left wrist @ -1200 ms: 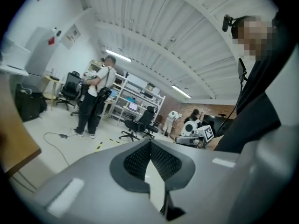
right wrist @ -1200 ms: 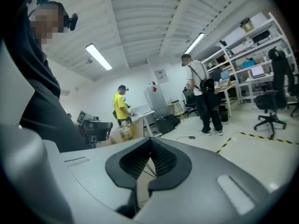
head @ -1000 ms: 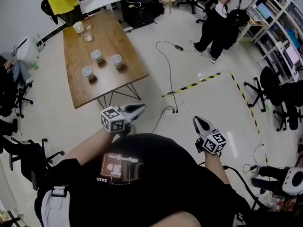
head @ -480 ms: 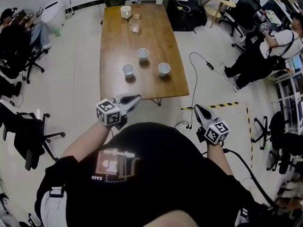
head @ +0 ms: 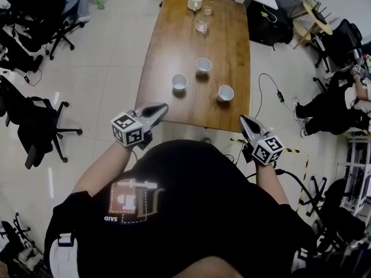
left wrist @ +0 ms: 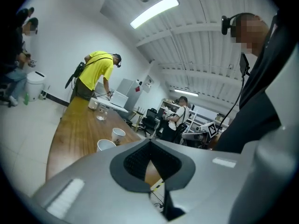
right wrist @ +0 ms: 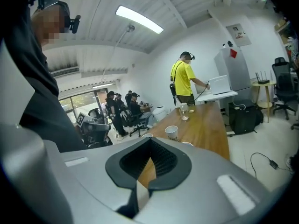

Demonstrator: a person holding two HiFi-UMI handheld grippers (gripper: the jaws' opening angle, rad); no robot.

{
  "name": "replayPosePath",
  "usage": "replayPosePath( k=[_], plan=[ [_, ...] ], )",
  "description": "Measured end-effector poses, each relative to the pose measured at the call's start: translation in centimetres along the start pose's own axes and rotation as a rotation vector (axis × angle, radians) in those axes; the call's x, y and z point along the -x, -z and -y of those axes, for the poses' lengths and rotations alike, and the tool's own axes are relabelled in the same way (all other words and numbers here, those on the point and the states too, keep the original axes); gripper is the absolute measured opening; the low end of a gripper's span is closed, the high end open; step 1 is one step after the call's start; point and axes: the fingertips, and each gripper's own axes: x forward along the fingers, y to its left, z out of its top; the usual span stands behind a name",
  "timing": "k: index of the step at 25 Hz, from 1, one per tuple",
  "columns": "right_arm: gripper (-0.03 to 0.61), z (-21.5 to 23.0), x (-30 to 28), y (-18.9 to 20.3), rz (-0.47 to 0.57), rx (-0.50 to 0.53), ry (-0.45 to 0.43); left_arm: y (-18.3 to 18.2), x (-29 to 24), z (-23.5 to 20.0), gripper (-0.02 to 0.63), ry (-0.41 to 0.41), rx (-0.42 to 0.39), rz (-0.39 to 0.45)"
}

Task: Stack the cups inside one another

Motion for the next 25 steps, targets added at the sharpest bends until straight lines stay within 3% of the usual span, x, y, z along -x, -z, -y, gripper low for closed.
replayPosePath(
  k=[7, 11, 18, 25],
  plan=[
    [0.015, 6.5, -3.4, -3.3, -0.023, 0.062, -0.19, -1.2, -3.5, 0.5, 0.002, -0.208, -0.023, 0.018],
    [0.018, 10.0, -3.5, -4.2, -0.021, 0.062, -0.246, -1.0, -7.6, 1.7, 0.002, -0.246, -0.032, -0.01],
    [0.02, 13.7, -2.5, -2.8, -0.03, -0.004, -0.182, -0.4, -13.6, 2.9, 0.002, -0.148, -0.143, -0.131],
    [0.021, 13.2, -1.2, -0.4, -0.076, -0.037, -0.05, 3.6, -18.5, 3.3, 0.006, 0.078, -0.401, -0.359]
  ],
)
